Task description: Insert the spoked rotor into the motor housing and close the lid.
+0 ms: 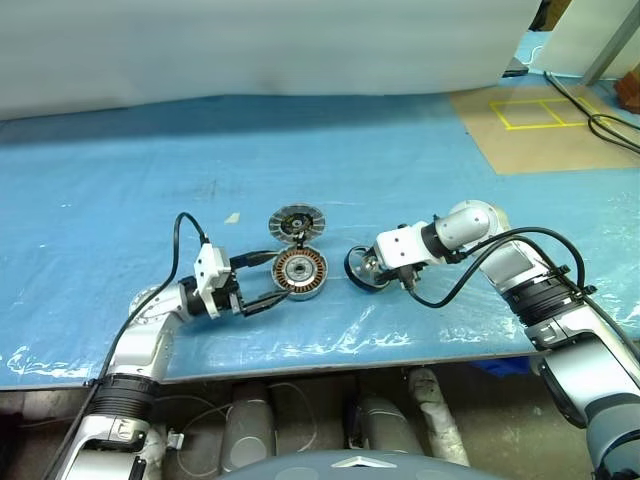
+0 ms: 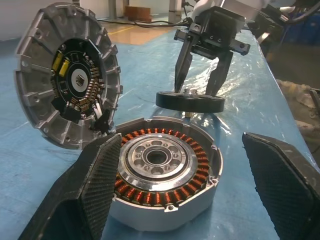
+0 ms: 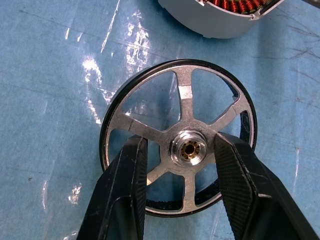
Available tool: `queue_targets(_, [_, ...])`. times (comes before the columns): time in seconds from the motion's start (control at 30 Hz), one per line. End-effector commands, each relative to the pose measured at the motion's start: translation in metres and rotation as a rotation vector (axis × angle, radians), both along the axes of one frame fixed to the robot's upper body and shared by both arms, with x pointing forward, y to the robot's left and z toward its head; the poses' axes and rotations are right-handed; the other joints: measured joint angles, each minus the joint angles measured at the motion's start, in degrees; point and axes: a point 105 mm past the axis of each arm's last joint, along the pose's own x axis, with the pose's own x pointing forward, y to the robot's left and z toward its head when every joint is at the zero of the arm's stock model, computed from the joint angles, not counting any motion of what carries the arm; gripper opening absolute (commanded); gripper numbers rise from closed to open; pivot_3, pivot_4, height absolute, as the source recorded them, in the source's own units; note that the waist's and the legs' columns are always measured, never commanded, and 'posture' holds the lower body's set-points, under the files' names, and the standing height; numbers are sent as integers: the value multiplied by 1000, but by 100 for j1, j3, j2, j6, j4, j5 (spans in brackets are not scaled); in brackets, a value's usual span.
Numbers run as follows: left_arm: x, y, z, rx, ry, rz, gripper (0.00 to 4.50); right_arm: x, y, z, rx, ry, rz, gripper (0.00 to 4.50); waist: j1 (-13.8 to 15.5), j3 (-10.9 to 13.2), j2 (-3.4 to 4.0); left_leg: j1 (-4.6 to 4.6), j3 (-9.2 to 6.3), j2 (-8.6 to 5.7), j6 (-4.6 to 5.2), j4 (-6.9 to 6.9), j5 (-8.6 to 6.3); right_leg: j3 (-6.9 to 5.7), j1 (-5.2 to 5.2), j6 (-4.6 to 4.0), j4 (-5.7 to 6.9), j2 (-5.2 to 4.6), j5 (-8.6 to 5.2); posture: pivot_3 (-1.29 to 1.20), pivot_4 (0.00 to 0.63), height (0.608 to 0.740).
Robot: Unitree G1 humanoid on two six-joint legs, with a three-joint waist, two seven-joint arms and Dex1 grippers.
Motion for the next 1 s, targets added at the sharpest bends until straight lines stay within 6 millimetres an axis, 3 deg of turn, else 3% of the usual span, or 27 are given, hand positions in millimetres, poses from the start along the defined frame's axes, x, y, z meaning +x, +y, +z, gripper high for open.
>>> queue_targets(0.03, [-5, -4, 9, 15, -57, -52, 4083, -2, 0, 2, 13, -3, 1, 1629, 1, 0, 0, 0, 0, 0, 0, 0, 0, 0, 0, 0, 0, 0, 0, 0, 150, 740])
queue_targets(0.6, [-2, -1, 8, 37, -66, -69, 4083, -5, -3, 6, 32, -5, -19, 1627, 2, 0, 0, 0, 0, 0, 0, -2, 0, 1, -1, 0, -1, 0, 0, 0, 150, 740])
queue_targets(0.77, [0, 2, 12, 28, -87, -46, 4083, 10, 7, 34, 172, -40, -108, 1627, 0, 0, 1, -3, 1, -1, 0, -2, 0, 1, -4, 0, -1, 0, 0, 0, 150, 740])
queue_targets(0.87, [-2, 4, 10, 29, -80, -42, 4083, 3, 23, 60, 341, 55, -131, 1627, -5, 1, 1, -5, 1, -1, 0, -4, 0, 2, -7, 0, -1, 0, 0, 0, 150, 740])
queue_targets(1.0, [-3, 6, 8, 38, -72, -37, 4083, -13, 41, 75, 426, 139, -91, 1627, 5, 1, 1, -12, 3, -1, 1, -17, 1, 6, -22, -2, 0, 3, -1, 0, 150, 740])
